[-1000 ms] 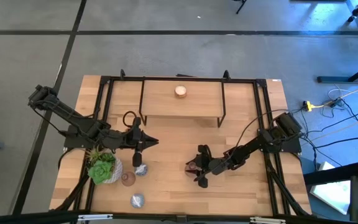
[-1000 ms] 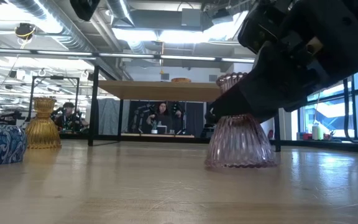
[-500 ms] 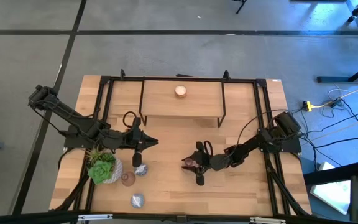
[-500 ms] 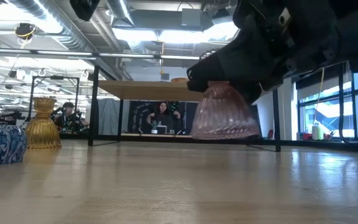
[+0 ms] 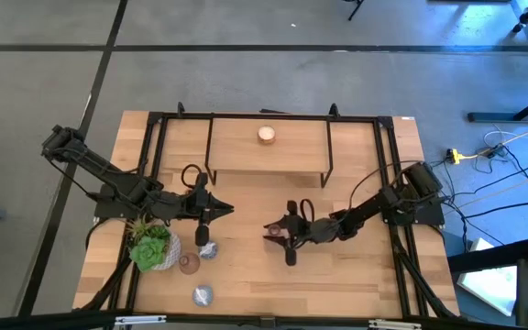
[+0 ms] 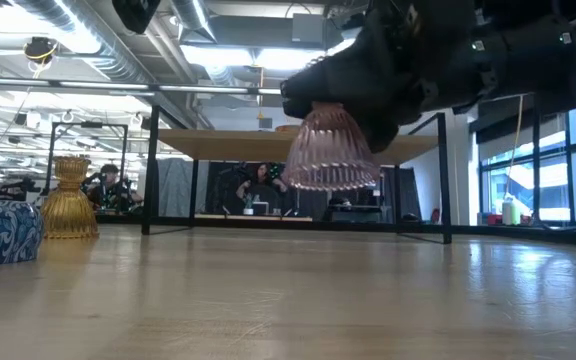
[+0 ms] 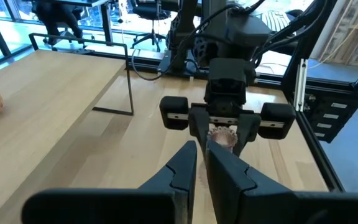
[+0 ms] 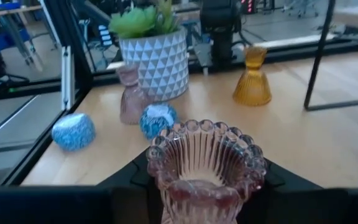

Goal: Pick & Place candle stick holders
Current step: Put the right pink glass candle holder on the shelf

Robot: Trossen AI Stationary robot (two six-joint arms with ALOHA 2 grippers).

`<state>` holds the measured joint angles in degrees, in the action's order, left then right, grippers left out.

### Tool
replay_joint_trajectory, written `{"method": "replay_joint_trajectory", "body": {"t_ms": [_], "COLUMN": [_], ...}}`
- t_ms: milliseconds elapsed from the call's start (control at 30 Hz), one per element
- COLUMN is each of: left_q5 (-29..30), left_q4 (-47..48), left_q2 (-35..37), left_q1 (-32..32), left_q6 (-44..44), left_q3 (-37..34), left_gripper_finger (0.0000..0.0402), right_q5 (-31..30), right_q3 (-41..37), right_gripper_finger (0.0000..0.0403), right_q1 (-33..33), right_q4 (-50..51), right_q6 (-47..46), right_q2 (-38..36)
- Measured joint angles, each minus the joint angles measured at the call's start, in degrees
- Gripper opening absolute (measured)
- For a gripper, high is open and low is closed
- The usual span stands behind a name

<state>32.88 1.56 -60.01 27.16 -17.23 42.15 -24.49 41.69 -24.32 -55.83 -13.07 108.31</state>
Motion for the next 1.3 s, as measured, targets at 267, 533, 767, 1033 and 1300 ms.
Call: {"method": "replay_joint_trajectory", "body": {"t_ms": [267, 533, 767, 1033, 1300], "left_q5": [-1.0, -1.0, -1.0, -1.0, -1.0], "left_q4": [0.0, 0.0, 0.0, 0.0, 0.0], "left_q2": [0.0, 0.0, 0.0, 0.0, 0.0], "left_q1": [0.0, 0.0, 0.0, 0.0, 0.0], "left_q6": [0.0, 0.0, 0.0, 0.0, 0.5], "left_q3": [0.0, 0.0, 0.0, 0.0, 0.0], "left_gripper_finger": [0.0031, 0.0031, 0.0031, 0.0031, 0.0031], "right_q5": [-6.3, -5.4, -1.0, 1.3, 2.7], "right_q3": [0.0, 0.0, 0.1, 0.1, 0.0], "right_gripper_finger": [0.0136, 0.0136, 0.0136, 0.0136, 0.0136], "right_q1": [0.2, 2.0, 6.5, 14.0, 21.8], "right_q4": [-4.7, 4.6, 15.7, 26.4, 32.1], "right_q6": [7.0, 11.3, 13.2, 15.7, 17.0], "right_q2": [-1.6, -9.9, -19.0, -29.6, -35.2]}}
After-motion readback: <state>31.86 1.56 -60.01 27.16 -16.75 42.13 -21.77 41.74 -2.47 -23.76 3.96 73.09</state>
